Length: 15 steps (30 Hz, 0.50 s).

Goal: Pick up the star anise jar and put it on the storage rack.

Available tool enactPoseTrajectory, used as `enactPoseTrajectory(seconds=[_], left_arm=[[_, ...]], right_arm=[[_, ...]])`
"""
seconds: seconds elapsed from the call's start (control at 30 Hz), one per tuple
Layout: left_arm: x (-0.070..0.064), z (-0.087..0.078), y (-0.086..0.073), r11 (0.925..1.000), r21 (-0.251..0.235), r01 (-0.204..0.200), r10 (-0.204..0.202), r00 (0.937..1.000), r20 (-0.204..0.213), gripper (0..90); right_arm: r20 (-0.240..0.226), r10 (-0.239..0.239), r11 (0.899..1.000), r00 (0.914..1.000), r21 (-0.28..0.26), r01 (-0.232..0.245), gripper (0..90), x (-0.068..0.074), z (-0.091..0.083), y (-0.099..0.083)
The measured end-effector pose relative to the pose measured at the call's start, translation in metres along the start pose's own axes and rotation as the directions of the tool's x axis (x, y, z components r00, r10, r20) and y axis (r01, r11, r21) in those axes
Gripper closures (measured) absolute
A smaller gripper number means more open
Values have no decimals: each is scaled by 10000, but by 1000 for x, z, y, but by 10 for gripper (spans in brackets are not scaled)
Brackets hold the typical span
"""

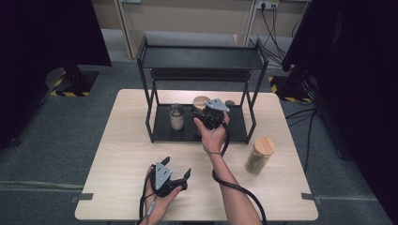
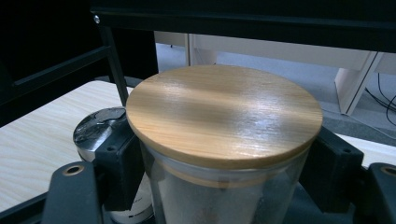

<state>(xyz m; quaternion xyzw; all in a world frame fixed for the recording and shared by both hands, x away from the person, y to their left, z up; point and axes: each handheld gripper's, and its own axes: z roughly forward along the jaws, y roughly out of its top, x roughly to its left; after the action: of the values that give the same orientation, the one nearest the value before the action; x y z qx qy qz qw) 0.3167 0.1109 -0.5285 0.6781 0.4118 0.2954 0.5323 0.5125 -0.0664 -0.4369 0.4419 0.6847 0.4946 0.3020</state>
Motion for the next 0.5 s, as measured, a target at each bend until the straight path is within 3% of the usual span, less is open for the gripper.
enactPoseTrajectory(seconds=[0.5], left_arm=[[0, 0, 0, 10000, -13, -5, 5, 10000, 17, 89]], right_arm=[[217, 83, 9999, 9997, 121, -86, 255, -5, 9, 3]])
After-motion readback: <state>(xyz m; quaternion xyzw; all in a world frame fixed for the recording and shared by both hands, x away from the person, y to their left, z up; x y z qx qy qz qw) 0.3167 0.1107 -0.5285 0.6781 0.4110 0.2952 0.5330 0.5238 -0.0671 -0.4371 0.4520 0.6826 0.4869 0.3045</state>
